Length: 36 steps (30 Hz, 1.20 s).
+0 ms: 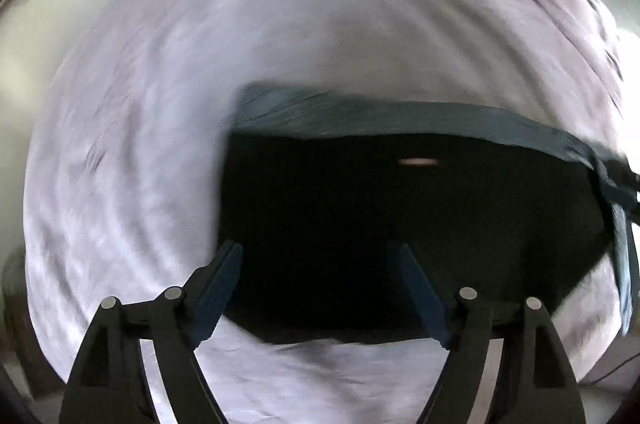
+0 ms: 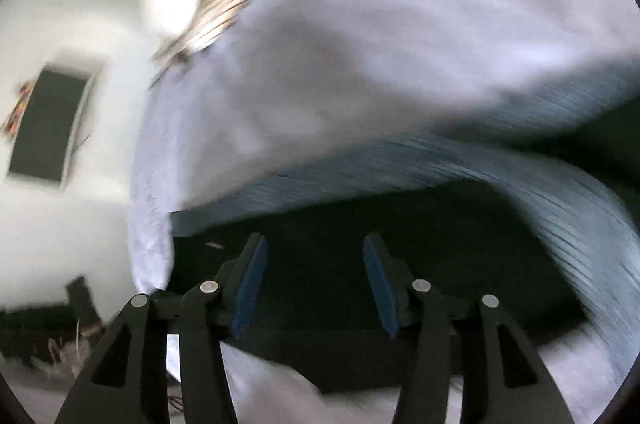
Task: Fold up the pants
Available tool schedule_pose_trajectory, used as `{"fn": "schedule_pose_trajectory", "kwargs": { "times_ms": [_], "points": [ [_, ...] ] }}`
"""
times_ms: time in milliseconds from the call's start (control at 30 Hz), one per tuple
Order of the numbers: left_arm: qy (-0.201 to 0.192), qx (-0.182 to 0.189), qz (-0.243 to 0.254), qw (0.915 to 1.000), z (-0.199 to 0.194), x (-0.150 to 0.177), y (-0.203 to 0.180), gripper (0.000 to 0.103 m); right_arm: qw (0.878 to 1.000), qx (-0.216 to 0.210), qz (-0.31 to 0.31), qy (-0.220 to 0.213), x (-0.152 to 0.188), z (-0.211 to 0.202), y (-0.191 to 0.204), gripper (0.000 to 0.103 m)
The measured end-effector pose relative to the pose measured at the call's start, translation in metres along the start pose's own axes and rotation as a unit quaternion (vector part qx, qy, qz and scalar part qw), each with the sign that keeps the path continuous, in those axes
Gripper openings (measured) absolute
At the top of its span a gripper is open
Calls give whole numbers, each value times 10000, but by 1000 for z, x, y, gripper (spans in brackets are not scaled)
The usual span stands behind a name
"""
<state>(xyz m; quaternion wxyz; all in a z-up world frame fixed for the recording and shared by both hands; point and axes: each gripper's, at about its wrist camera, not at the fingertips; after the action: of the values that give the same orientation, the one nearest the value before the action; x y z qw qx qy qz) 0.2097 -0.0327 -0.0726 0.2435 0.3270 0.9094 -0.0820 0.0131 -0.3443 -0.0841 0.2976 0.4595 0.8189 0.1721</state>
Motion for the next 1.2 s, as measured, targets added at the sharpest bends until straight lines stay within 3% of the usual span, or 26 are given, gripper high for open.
{"fn": "schedule_pose_trajectory", "kwargs": {
  "times_ms": [133, 200, 233, 300, 367, 533, 633, 767, 833, 900, 967, 1133, 1200],
  "points": [
    [-161, 274, 604, 9977, -4, -10, -67, 80, 9910, 966, 819, -443, 12, -82, -96, 56],
    [-360, -1, 820, 9960, -8, -20, -91, 80, 9804, 1481, 1178, -548, 27, -125, -145, 58],
    [-432, 108, 789, 9959, -11, -24, -106, 80, 9766, 1613, 1306, -563, 32, -142, -162, 58],
    [-186, 531, 523, 9970, -6, -30, -124, 80, 9683, 1830, 1612, -535, 47, -172, -202, 58],
    [284, 1108, 411, 9926, 7, -30, -156, 80, 9617, 1919, 1900, -480, 61, -194, -237, 58],
    [1005, 2254, 602, 9672, 37, -20, -275, 80, 9504, 1876, 2444, -432, 86, -218, -288, 61],
    [1349, 2615, 572, 9540, 53, -10, -330, 80, 9495, 1488, 2735, -383, 102, -221, -309, 61],
    [1417, 2557, 819, 9528, 66, -2, -376, 80, 9496, 359, 3106, -227, 108, -196, -321, 61],
    [1401, 2594, 882, 9515, 66, -1, -382, 80, 9470, 14, 3210, -89, 107, -178, -324, 59],
    [1473, 2735, 783, 9473, 63, -3, -385, 80, 9494, -44, 3139, 27, 103, -170, -323, 25],
    [1506, 2887, 632, 9434, 59, -6, -388, 79, 9522, -183, 3048, 63, 94, -172, -323, 21],
    [1465, 2894, 230, 9456, 54, -22, -392, 56, 9567, -667, 2828, -196, 59, -201, -316, 18],
    [1426, 2918, 43, 9458, 52, -33, -393, 56, 9556, -892, 2784, -362, 39, -211, -315, 16]
  ]
}}
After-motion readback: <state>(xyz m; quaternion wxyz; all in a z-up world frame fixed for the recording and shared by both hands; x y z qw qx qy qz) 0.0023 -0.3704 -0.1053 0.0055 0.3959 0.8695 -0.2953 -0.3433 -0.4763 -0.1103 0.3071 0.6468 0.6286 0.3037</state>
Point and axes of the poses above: each gripper's, at about its wrist camera, not at the fingertips, and z roughly the way its jaws point, y to its left, x to its underside, and after that the axes turned 14 degrees about -y, right-handed
